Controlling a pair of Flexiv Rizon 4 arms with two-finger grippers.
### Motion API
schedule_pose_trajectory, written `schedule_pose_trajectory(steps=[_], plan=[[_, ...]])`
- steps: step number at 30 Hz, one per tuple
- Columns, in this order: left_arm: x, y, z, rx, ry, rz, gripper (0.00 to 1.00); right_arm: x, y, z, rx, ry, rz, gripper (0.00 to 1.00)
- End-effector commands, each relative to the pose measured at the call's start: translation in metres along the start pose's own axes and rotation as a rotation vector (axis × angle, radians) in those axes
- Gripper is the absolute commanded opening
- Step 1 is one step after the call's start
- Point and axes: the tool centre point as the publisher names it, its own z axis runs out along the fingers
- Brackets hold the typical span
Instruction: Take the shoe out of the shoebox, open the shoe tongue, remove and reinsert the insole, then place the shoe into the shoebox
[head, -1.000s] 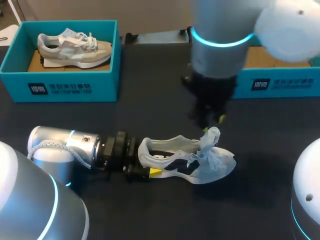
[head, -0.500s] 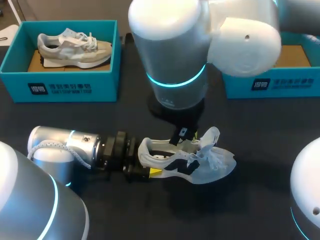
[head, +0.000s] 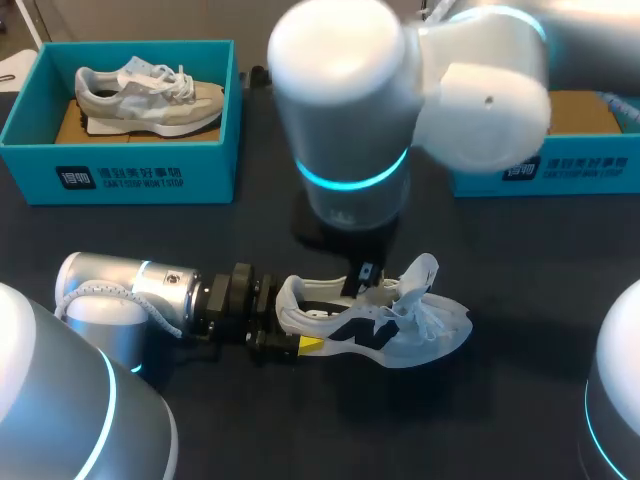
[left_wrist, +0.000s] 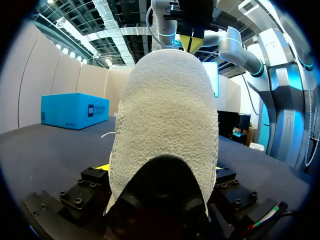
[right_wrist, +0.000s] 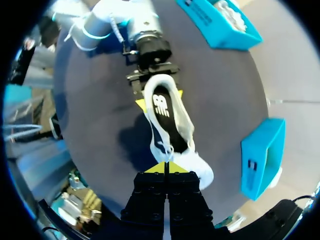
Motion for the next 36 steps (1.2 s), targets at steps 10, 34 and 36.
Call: schedule_pose_trajectory(steps=[10,34,36], plan=[[0.000,0.001,0.000,0.001,-0.003,0.000,0.00,0.011,0.030,0.012,-0.009,-0.018,-0.129,0.00],[0.000,0.001,0.000,0.001,-0.003,0.000,0.00,0.009,0.069,0.058,-0.065,-0.028,-0.319,0.00],[0.000,0.001,0.000,0.001,-0.003,0.000,0.00,0.007,0.073,0.063,-0.069,-0.026,-0.336,0.00]])
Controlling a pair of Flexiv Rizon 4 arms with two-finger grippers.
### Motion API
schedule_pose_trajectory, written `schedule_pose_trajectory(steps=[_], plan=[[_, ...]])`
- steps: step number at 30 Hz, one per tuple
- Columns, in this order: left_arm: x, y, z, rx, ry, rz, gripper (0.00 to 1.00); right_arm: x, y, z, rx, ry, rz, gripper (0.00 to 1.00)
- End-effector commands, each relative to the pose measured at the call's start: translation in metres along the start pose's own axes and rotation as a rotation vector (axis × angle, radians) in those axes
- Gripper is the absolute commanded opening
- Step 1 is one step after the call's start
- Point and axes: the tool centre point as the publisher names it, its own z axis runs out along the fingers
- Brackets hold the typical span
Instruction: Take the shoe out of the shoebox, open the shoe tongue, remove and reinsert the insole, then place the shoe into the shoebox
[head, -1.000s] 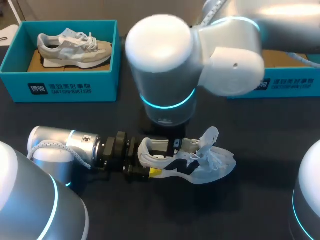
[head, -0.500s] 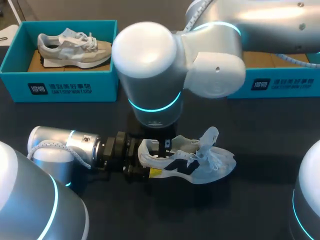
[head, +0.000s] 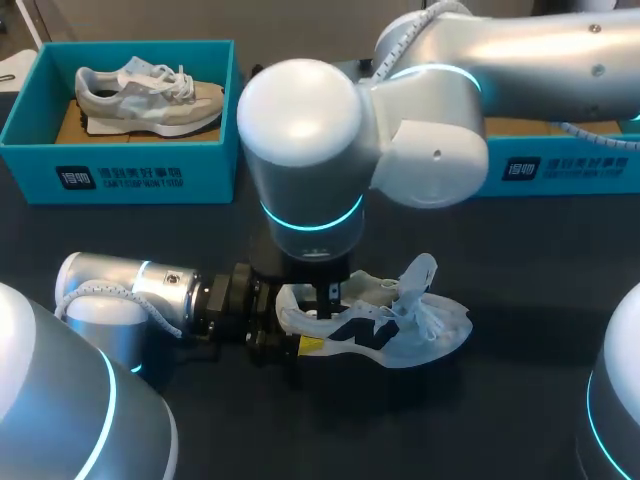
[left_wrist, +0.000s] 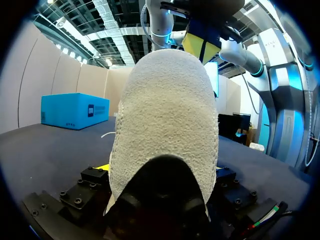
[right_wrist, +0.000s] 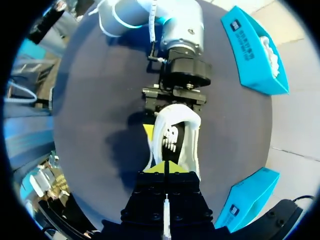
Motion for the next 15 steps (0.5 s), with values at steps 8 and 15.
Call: schedule_pose_trajectory(steps=[8,15], plan=[[0.000,0.001,0.001,0.001,-0.002,0.000,0.00,-0.011,0.016,0.040,0.030,0.009,-0.033,0.00],[0.000,0.001,0.001,0.001,-0.002,0.000,0.00,-0.015,0.016,0.058,0.025,0.008,-0.045,0.00]])
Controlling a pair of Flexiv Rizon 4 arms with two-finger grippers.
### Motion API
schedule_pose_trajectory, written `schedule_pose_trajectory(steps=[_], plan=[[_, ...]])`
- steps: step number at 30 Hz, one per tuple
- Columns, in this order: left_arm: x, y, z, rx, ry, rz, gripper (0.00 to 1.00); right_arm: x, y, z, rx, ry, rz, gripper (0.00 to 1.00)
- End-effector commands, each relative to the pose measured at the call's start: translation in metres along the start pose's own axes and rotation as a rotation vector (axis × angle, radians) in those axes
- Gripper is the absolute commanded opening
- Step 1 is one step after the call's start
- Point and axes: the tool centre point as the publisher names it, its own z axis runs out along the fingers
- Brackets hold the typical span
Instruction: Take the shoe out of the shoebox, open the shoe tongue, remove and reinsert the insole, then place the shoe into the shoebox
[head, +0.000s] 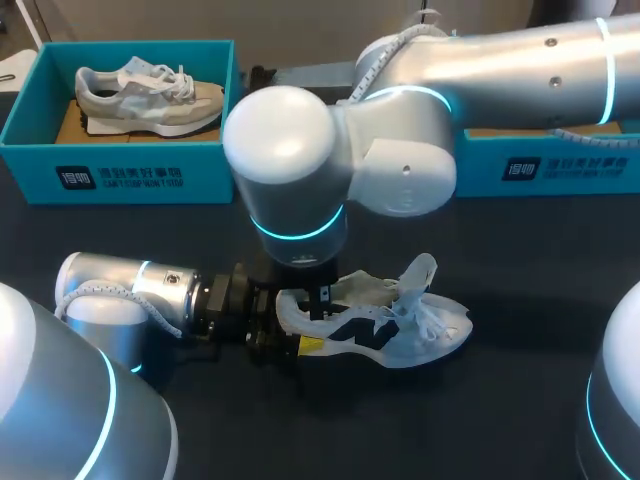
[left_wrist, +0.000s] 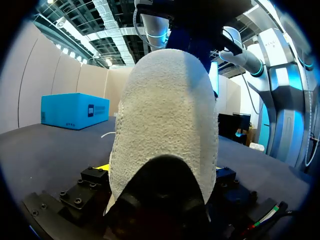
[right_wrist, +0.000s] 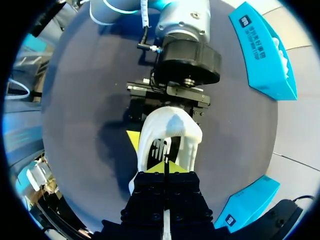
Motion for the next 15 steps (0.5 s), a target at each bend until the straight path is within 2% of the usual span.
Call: schedule_pose_trajectory(steps=[1,11,15], plan=[[0.000,0.001,0.000,0.000,-0.003,0.000,0.00,-0.001,0.002,0.015,-0.005,0.005,-0.003,0.00],[0.000,0.001,0.000,0.000,-0.003,0.000,0.00,0.001,-0.007,0.026,-0.001,0.009,0.008,0.00],[0.000,0.001,0.000,0.000,-0.003,0.000,0.00,-0.001,-0.013,0.038,0.009,0.024,0.021,0.00]])
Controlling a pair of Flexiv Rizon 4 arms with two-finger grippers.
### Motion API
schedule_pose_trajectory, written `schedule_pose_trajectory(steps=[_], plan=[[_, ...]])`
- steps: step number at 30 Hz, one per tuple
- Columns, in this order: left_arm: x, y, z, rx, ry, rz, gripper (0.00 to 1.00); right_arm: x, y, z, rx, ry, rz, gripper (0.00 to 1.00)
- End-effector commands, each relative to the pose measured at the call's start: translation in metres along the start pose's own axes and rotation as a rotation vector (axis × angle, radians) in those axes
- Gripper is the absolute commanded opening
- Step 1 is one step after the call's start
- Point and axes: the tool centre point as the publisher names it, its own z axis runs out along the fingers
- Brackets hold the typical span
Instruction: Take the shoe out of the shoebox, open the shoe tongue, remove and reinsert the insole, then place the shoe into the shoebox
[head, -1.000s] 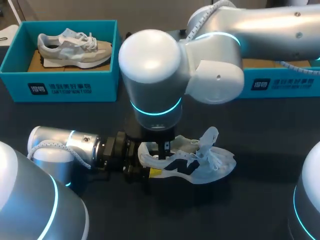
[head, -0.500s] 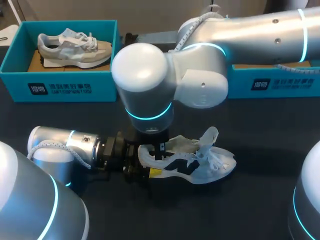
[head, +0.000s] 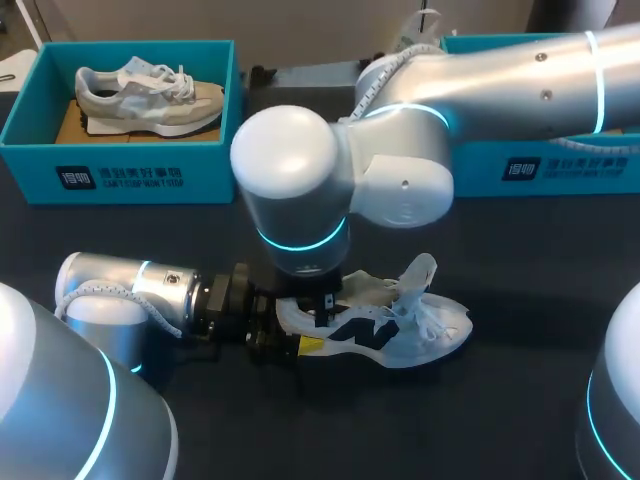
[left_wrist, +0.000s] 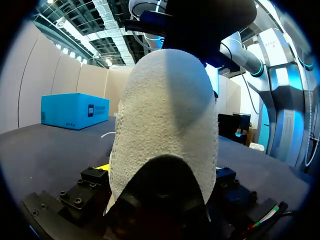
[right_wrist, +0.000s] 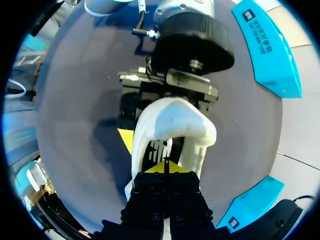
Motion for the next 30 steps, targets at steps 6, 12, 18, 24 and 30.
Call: schedule_pose_trajectory(steps=[6,12,18,24,30], plan=[[0.000,0.001,0.000,0.000,-0.003,0.000,0.00,-0.005,-0.020,0.019,-0.001,0.015,0.041,0.00],[0.000,0.001,0.000,0.000,-0.003,0.000,0.00,-0.006,-0.039,0.027,0.012,0.035,0.080,0.00],[0.000,0.001,0.000,0.000,-0.003,0.000,0.00,-0.003,-0.053,0.030,0.016,0.042,0.112,0.00],[0.000,0.001,0.000,0.000,-0.003,0.000,0.00,-0.001,-0.061,0.031,0.011,0.042,0.124,0.27],[0.000,0.001,0.000,0.000,-0.003,0.000,0.00,0.001,-0.064,0.033,0.011,0.054,0.128,0.37]])
